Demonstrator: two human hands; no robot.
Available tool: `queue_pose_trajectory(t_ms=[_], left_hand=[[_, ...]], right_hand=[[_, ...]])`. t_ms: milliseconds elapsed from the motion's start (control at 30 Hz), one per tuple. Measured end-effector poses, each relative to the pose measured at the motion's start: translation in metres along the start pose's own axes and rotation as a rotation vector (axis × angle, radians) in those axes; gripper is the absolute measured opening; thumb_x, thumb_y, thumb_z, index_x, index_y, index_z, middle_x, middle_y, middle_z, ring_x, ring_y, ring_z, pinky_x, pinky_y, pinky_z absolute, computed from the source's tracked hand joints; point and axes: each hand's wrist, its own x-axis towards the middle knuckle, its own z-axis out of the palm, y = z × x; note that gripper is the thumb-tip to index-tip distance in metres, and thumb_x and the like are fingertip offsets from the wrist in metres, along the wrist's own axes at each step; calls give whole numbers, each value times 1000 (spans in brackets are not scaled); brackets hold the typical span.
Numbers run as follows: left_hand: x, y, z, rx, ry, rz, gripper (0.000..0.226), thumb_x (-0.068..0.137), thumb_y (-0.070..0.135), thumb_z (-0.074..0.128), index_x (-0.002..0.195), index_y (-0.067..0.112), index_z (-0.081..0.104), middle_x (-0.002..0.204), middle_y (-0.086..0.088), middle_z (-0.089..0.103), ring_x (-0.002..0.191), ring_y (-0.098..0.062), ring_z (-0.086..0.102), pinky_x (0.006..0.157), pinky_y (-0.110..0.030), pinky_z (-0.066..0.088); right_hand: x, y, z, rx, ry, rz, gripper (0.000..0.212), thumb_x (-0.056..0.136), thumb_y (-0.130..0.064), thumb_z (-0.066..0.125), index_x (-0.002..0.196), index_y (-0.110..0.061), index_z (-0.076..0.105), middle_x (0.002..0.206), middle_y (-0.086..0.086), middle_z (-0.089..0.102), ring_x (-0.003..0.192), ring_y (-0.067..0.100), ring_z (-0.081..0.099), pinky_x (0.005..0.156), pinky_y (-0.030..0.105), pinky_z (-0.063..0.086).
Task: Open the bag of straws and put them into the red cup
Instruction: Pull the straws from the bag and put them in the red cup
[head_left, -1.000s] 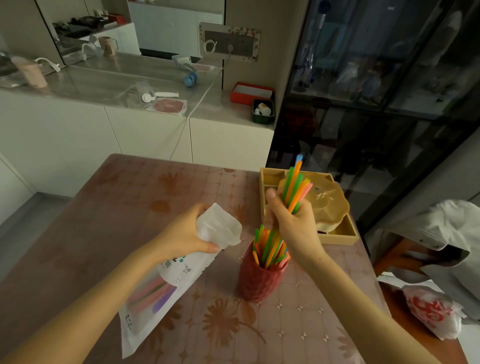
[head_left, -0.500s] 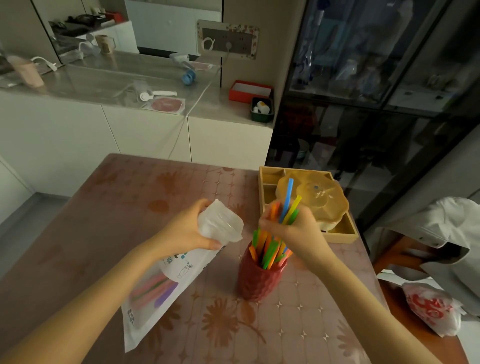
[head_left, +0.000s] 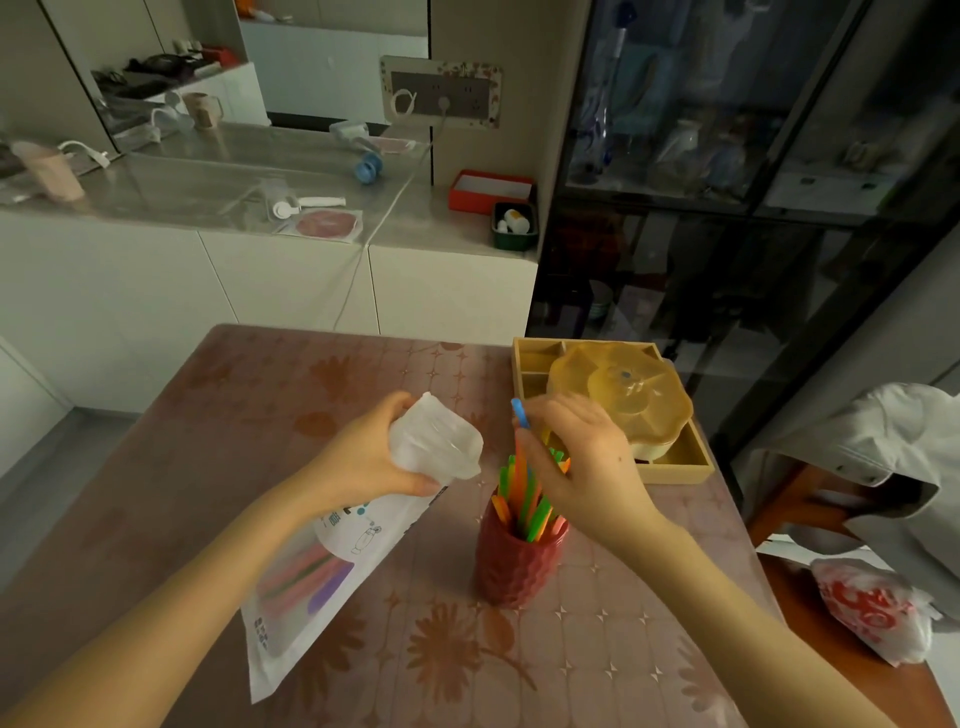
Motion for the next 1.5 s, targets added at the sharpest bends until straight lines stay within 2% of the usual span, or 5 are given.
queue_pose_trajectory(t_ms=[500, 700, 1067, 1200, 1500], left_hand=[[-5, 10, -4, 7, 25, 71, 69, 59, 19, 85, 113, 30, 43, 100, 20, 56, 91, 0, 55, 72, -21, 46], [-14, 39, -13, 343, 181, 375, 80, 58, 24, 86, 126, 20, 43, 108, 5, 63, 93, -18, 60, 74, -27, 41], [8, 154, -32, 1500, -82, 871, 70, 71, 5, 63, 131, 19, 30, 117, 1, 53, 104, -23, 43, 88, -36, 24], [18, 167, -34, 1615, -213, 743, 69, 72, 13, 68, 130, 21, 31, 117, 0, 54, 105, -23, 43, 93, -39, 28], [26, 170, -57, 1563, -235, 573, 63, 71, 15, 66, 125, 25, 35, 108, 7, 61, 97, -21, 51, 84, -38, 29]], right_hand=[[-25, 18, 20, -221, -417, -34, 73, 93, -53, -2, 142, -17, 39, 151, 2, 37, 144, 16, 20, 119, 44, 2], [-9, -12, -8, 690, 178, 555, 34, 101, -32, 35, 120, -22, 61, 120, -9, 65, 114, 3, 57, 99, 27, 45], [50, -53, -7, 1955, 166, 1072, 28, 97, 9, 32, 114, 0, 54, 82, 2, 54, 51, -6, 61, 49, 11, 50], [48, -45, -2, 2294, 44, 1173, 36, 88, -13, 46, 121, -4, 57, 122, 14, 60, 109, 21, 59, 91, 34, 50], [36, -31, 8, 2189, 141, 1283, 45, 99, -36, 35, 115, -3, 60, 115, 29, 63, 107, 44, 59, 72, 59, 52]])
